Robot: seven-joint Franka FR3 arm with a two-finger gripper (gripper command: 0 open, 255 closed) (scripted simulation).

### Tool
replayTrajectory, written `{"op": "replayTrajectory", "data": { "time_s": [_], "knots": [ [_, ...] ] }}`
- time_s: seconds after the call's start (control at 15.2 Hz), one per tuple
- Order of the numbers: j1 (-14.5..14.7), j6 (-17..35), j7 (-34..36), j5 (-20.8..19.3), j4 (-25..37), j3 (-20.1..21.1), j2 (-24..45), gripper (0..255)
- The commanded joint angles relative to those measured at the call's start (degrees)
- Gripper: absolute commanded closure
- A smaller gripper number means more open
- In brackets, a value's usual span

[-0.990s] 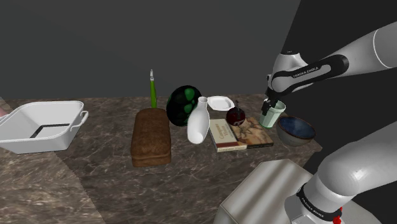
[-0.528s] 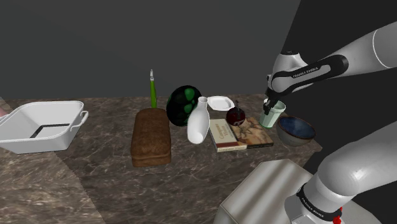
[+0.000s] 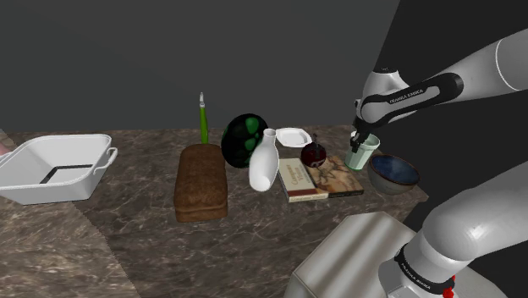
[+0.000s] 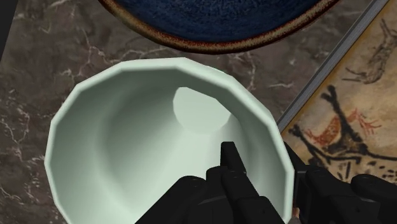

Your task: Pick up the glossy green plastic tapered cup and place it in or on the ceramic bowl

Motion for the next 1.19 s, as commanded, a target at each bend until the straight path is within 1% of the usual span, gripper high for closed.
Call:
{"op": "replayTrajectory", "data": {
  "time_s": [0.0, 1.12],
  "knots": [
    [0.01, -0.88, -0.14, 0.09, 0.37, 0.07, -0.53, 255],
    [0.64, -15.38, -2.49, 2.01, 8.48, 1.61, -7.05, 255]
  ]
}}
